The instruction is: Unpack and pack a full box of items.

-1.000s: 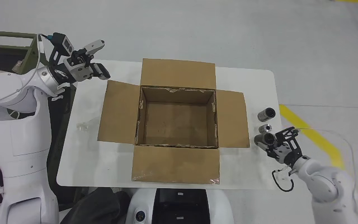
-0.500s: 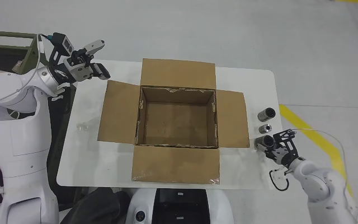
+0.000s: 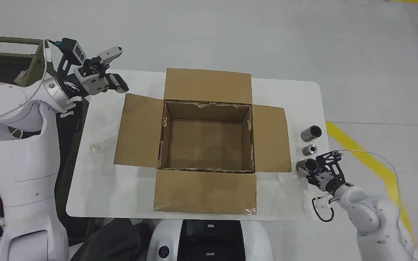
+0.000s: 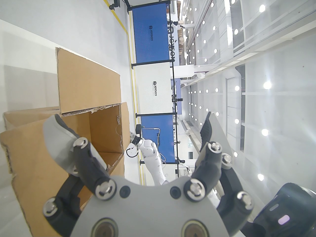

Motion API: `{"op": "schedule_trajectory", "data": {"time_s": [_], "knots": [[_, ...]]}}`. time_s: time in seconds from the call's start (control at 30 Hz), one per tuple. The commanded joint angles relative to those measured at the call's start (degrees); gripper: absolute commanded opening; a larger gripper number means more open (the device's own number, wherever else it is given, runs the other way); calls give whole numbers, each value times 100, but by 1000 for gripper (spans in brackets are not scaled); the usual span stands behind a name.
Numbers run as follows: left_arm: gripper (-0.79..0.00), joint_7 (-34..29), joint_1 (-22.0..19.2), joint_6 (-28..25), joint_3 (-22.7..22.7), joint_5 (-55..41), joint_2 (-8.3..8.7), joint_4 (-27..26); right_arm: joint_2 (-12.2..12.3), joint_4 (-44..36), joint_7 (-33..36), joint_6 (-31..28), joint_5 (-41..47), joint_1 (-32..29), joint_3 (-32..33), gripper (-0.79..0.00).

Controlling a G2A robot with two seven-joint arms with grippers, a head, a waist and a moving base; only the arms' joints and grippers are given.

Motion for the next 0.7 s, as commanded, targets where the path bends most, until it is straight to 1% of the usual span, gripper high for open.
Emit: {"op": "schedule_trajectory", "data": {"time_s": [0.0,0.03,0.13,0.3,0.47,0.57,0.67], "knots": [[0,0,0,0,0,0,0,0,4,-31,7,28,-2,-15,-7,-99],[0,0,0,0,0,0,0,0,7,-56,4,45,-5,-27,-3,-55],[0,0,0,0,0,0,0,0,19,-183,-36,90,-13,-118,72,-3],[0,0,0,0,0,0,0,0,49,-572,-185,79,111,-544,462,-3],[0,0,0,0,0,0,0,0,61,-1062,-316,39,190,-945,701,-9],[0,0,0,0,0,0,0,0,66,-1257,-348,24,206,-1089,786,-12],[0,0,0,0,0,0,0,0,74,-1315,-243,38,110,-1107,753,-3]]}}
